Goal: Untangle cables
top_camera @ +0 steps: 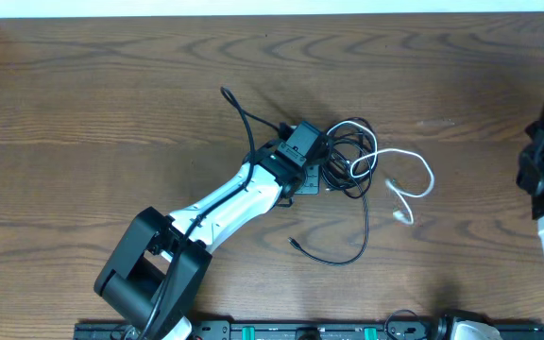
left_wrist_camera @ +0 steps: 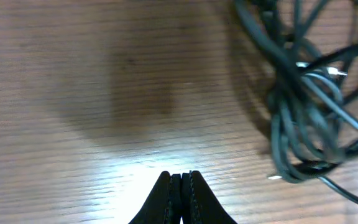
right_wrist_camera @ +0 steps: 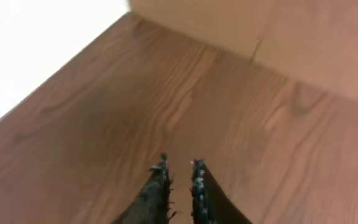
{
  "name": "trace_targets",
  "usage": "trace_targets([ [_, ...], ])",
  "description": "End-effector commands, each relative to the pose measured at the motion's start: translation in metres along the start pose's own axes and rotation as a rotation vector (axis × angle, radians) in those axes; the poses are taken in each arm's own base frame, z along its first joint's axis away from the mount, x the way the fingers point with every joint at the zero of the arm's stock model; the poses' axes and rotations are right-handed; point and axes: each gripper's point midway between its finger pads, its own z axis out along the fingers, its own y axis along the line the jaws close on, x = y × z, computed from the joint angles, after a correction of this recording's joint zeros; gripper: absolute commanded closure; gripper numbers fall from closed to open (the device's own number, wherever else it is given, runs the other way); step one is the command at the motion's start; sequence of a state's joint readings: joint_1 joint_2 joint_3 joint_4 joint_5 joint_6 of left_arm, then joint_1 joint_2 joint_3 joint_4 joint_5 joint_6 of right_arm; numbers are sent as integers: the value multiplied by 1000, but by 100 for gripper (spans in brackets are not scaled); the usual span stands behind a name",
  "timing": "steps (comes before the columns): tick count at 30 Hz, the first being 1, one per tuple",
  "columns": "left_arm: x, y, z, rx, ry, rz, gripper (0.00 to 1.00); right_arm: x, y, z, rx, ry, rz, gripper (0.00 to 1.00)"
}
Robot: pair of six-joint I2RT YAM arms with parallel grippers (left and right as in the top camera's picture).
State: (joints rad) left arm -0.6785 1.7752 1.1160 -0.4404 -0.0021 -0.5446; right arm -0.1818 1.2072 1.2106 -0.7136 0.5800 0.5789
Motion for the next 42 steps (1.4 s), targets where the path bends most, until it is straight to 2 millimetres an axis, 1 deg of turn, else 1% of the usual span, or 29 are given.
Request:
trace_targets([
  [1, -8, 13, -5, -53, -35, 6, 92, 30, 51, -9, -303, 187, -19, 81],
  [2, -8, 13, -5, -52, -36, 5, 92, 41, 68, -16, -408, 246, -58, 78],
  [3, -8, 12, -6, -50, -37, 4, 92, 51, 81, -23, -493, 296, -88, 76],
  [4, -8, 11, -6, -44, -33, 2, 92, 67, 97, -35, -612, 374, -131, 73],
  [6, -6, 8, -6, -27, -22, -6, 92, 94, 117, -57, -781, 516, -176, 67],
  [8, -5, 8, -6, -23, -18, -6, 92, 116, 123, -70, -854, 639, -186, 66],
  [10, -5, 8, -6, -23, -18, -6, 90, 137, 123, -79, -874, 754, -191, 66],
  [12, -5, 8, -6, -23, -18, -6, 88, 157, 119, -85, -853, 857, -204, 65],
  [14, -5, 8, -6, -23, -18, -6, 85, 172, 115, -87, -821, 925, -222, 64],
  [16, -5, 8, -6, -23, -18, -6, 83, 183, 115, -88, -808, 967, -239, 64],
  [17, -5, 8, -6, -23, -19, -6, 76, 188, 117, -90, -810, 983, -250, 64],
  [20, -5, 8, -5, -23, -18, -6, 48, 207, 123, -97, -794, 1040, -267, 64],
  [23, -5, 8, -5, -23, -18, -6, 41, 224, 128, -97, -760, 1079, -275, 65],
  [24, -5, 8, -5, -23, -18, -6, 36, 230, 129, -94, -735, 1082, -271, 65],
  [27, -5, 8, -5, -23, -18, -5, 31, 244, 135, -81, -667, 1070, -258, 66],
  [29, -5, 8, -5, -24, -17, -5, 25, 251, 144, -75, -663, 1060, -256, 68],
  [33, -4, 9, -5, -28, -12, -5, 18, 258, 159, -66, -676, 1038, -250, 72],
  [36, -2, 10, -5, -33, -4, -4, 16, 264, 160, -64, -652, 1060, -230, 75],
  [38, -1, 11, -5, -35, 0, -4, 14, 267, 158, -64, -637, 1072, -229, 76],
  [39, 0, 11, -5, -36, 1, -4, 10, 268, 157, -64, -632, 1079, -230, 76],
  [42, -1, 11, -5, -36, 1, -4, 9, 271, 155, -67, -618, 1093, -231, 75],
])
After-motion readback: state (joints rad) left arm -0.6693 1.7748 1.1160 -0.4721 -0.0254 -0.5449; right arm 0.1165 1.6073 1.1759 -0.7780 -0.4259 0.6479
